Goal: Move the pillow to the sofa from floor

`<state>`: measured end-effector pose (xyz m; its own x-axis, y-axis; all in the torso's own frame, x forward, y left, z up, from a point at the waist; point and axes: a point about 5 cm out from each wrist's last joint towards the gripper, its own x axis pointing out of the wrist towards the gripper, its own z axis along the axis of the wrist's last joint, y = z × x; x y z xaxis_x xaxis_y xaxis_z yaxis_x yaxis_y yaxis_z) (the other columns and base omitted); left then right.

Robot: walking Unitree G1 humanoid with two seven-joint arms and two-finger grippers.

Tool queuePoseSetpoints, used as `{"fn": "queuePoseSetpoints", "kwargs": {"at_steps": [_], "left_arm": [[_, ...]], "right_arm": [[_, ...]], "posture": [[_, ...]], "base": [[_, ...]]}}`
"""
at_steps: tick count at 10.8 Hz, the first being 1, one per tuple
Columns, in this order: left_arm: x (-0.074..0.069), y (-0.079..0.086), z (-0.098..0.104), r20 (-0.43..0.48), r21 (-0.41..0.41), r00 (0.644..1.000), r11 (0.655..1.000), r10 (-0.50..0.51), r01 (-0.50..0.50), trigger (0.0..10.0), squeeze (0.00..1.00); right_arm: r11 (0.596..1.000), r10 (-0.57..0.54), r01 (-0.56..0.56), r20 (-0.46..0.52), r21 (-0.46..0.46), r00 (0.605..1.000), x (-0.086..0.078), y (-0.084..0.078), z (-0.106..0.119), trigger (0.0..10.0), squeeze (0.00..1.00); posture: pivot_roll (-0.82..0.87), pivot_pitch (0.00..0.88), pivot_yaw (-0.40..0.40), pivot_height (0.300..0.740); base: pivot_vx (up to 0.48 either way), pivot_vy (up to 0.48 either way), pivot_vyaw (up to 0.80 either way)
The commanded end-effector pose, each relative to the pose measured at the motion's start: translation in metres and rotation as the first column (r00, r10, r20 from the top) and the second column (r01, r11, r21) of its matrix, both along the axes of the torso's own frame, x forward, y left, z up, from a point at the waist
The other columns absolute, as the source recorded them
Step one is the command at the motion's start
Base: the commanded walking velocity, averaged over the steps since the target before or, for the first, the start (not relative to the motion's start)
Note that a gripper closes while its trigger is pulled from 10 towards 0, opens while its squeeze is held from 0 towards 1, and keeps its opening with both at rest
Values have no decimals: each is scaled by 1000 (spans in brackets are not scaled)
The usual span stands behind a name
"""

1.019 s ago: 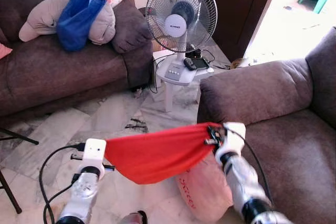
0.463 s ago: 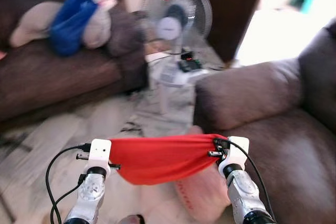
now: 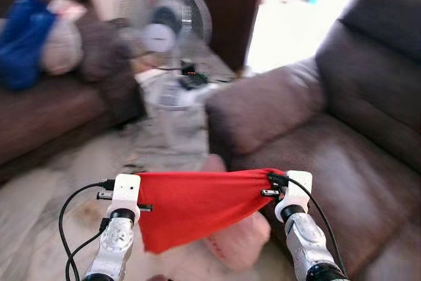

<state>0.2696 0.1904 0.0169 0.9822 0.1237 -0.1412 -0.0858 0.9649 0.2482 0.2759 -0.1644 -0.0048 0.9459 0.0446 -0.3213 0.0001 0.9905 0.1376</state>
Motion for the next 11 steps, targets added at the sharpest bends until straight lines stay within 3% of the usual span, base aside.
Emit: {"fn": "queuePoseSetpoints", "kwargs": {"at_steps": [1, 8, 9, 11], "left_arm": [[1, 18, 9, 55, -2, 994, 995, 99, -99, 10000, 0], [5, 16, 13, 72, -16, 993, 996, 89, -88, 10000, 0], [4, 18, 12, 68, -51, 991, 993, 111, -108, 10000, 0], [4, 19, 12, 72, -50, 991, 993, 115, -111, 10000, 0]], "right_arm": [[993, -110, 112, 36, -32, 993, 1, -25, 6, 10000, 0], [994, -96, 99, 60, -46, 994, 6, -25, 11, 10000, 0], [994, -94, 97, 60, -45, 994, 7, -24, 12, 10000, 0], [994, -93, 96, 62, -47, 994, 9, -25, 13, 10000, 0]], "posture": [[76, 1, -49, 740], [74, 45, -50, 740], [75, 48, -51, 740], [75, 54, -55, 740]], "base": [[0, 0, -719], [0, 0, -704], [0, 0, -700], [0, 480, -697]]}}
